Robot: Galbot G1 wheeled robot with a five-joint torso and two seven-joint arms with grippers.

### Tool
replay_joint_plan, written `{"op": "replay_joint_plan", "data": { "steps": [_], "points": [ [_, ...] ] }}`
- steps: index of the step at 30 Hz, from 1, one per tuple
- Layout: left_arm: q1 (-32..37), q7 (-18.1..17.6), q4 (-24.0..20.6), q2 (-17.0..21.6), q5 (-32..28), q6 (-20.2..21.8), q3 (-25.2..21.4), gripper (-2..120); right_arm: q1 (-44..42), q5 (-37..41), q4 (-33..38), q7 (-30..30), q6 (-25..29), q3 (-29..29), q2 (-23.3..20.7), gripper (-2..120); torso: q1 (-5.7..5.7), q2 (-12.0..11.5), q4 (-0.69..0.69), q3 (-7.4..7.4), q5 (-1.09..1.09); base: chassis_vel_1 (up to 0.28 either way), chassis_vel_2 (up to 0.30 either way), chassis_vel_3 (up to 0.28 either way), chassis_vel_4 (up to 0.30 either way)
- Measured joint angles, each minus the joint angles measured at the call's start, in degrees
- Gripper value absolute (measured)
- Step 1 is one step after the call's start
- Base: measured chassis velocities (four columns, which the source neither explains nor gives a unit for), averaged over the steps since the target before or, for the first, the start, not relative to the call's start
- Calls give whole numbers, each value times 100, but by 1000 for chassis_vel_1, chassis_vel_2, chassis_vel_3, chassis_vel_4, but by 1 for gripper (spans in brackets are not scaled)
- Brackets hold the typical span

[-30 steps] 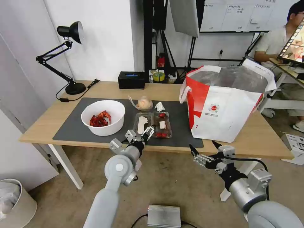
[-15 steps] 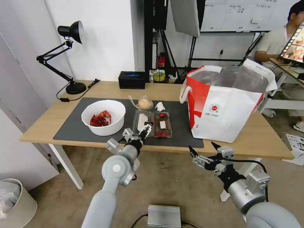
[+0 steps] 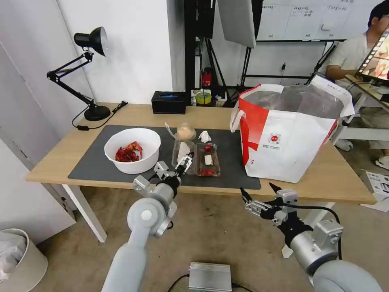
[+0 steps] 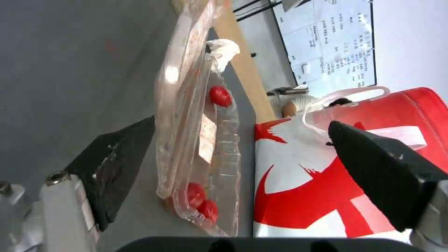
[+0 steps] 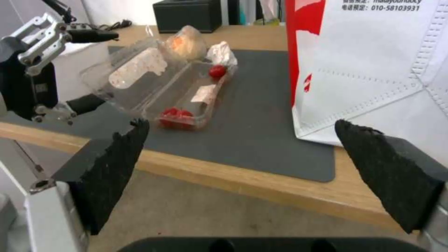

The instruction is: Pick up the trash from the table and place it into the takeout bag.

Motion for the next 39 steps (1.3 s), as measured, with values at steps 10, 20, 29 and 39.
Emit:
{"op": "replay_joint_plan", "data": {
  "steps": [10, 20, 29, 39],
  "points": [
    [-32, 39, -57, 35, -13, -51, -34, 100, -43, -83, 8, -22, -3, -26, 66, 100, -1, 1, 0, 0, 0, 0, 0, 0, 0],
    [-50, 51, -157, 87, -69, -79, -48, 100, -69, -130, 45, -32, -3, -29, 114, 100, -1, 1, 0, 0, 0, 0, 0, 0, 0],
    [-79, 65, -193, 95, -118, -79, -25, 100, -80, -138, 60, -34, -3, -31, 145, 100, -1, 0, 0, 0, 0, 0, 0, 0, 0],
    [-117, 72, -239, 68, -136, -81, 67, 100, -105, -146, 106, -35, -6, -11, 155, 100, -1, 1, 0, 0, 0, 0, 0, 0, 0]
  ]
}}
